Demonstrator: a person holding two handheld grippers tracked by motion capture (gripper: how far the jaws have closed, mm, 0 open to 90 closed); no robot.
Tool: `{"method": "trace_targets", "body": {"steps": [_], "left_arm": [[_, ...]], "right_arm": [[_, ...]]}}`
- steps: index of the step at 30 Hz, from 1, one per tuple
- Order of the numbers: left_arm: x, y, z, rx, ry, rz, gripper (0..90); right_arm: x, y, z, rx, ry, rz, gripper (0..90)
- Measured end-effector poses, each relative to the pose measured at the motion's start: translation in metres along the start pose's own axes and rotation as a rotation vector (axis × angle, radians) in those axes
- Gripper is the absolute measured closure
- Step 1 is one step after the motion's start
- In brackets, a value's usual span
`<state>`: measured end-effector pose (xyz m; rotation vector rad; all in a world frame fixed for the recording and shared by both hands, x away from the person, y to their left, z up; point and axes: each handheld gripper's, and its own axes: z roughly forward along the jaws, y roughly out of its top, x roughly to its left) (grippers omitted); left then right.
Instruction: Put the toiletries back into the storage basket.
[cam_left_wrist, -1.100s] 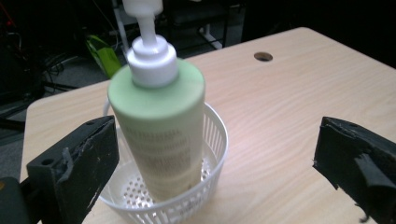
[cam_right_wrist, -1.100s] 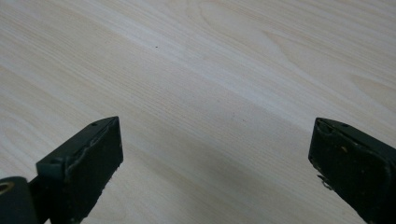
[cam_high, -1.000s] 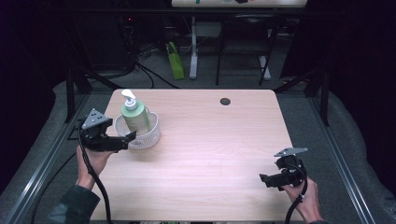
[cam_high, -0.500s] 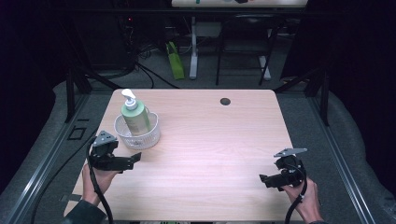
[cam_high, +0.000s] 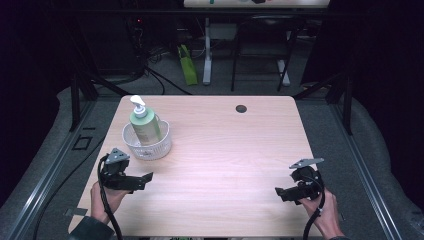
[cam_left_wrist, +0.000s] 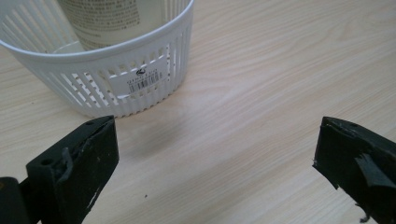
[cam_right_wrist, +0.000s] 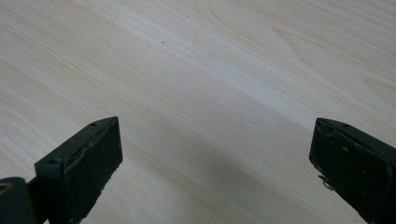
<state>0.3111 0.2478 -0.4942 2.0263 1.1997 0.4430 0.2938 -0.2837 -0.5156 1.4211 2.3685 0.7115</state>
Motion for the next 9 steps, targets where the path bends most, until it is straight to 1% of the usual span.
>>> {"method": "trace_targets", "body": {"steps": [2, 3, 7, 9], "left_arm": [[0.0027, -0.0019, 0.0028, 0.013, -0.002, -0.006, 0.0], [0.0039, -0.0024, 0.0044, 0.02, -0.001, -0.006, 0.0], [0.0079, -0.0032, 0.0096, 0.029, -0.005, -0.008, 0.0], [0.0073, -0.0035, 0.0103, 0.029, -0.001, -0.008, 0.0]], "right_arm": [[-0.0019, -0.0008, 0.0007, 0.006, -0.003, -0.004, 1.9], [-0.0031, -0.0013, 0.0006, 0.002, -0.003, 0.002, 1.9], [-0.0074, -0.0031, 0.0, -0.002, -0.003, 0.01, 1.7], [-0.0078, -0.0037, -0.0005, -0.001, -0.002, 0.018, 1.6]]}}
